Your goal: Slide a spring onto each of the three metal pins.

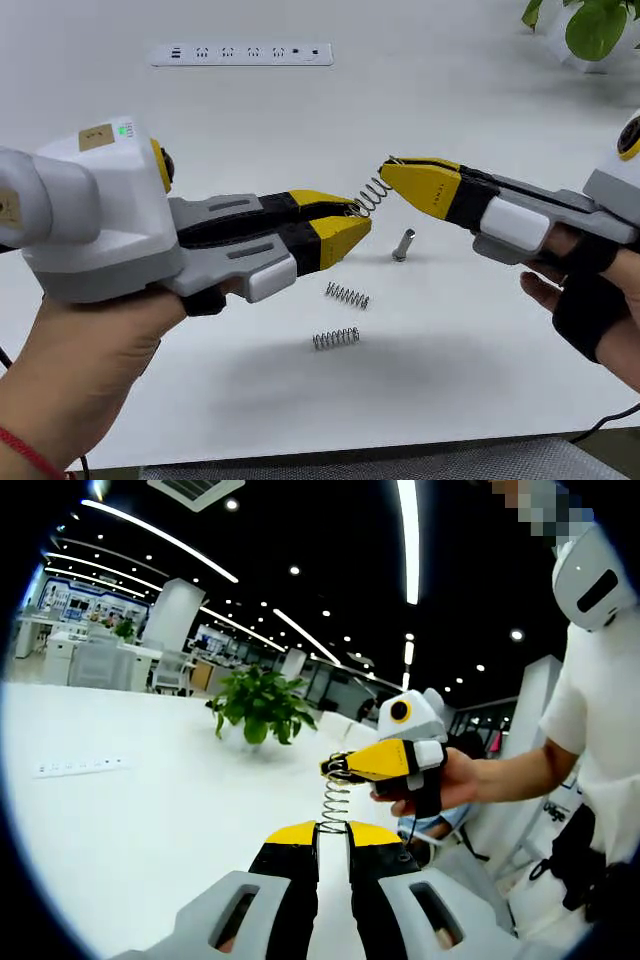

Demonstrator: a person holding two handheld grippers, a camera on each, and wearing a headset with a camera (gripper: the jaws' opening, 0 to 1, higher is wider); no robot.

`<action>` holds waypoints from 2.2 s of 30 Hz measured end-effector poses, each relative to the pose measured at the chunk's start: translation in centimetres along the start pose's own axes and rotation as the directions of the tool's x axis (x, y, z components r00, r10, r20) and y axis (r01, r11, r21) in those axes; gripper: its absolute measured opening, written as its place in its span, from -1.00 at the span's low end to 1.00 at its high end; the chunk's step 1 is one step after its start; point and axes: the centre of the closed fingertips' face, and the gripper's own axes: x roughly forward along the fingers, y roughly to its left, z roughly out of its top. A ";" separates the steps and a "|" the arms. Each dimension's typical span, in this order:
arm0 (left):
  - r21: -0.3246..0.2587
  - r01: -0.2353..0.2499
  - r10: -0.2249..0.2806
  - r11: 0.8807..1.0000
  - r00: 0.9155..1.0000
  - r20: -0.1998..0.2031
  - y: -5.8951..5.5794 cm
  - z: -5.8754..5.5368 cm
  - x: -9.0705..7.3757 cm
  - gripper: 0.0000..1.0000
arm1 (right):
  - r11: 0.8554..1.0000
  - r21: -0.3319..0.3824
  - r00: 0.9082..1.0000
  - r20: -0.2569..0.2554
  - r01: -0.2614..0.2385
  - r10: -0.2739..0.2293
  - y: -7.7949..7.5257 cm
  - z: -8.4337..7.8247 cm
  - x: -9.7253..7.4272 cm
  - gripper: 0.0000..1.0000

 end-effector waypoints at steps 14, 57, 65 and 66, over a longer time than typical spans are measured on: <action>0.085 0.033 -0.025 0.996 0.995 -0.092 -0.6 -0.9 0.4 -0.79 | 0.986 -0.166 0.990 -0.139 -0.003 -0.020 0.8 -0.9 0.0 -0.77; 0.208 0.121 -0.079 0.971 0.977 -0.199 -2.4 -2.4 1.5 -0.81 | 0.690 -0.513 0.619 -0.776 -0.510 -0.120 1.0 -4.0 -1.6 -0.56; 0.224 0.134 -0.084 0.965 0.972 -0.220 -2.8 -2.8 1.8 -0.81 | 0.604 -0.473 0.458 -0.868 -0.642 -0.193 1.0 -5.3 -2.0 -0.63; 0.225 0.135 -0.084 0.965 0.972 -0.221 -2.9 -2.8 1.9 -0.81 | 0.602 -0.468 0.451 -0.872 -0.647 -0.193 1.0 -5.4 -1.9 -0.65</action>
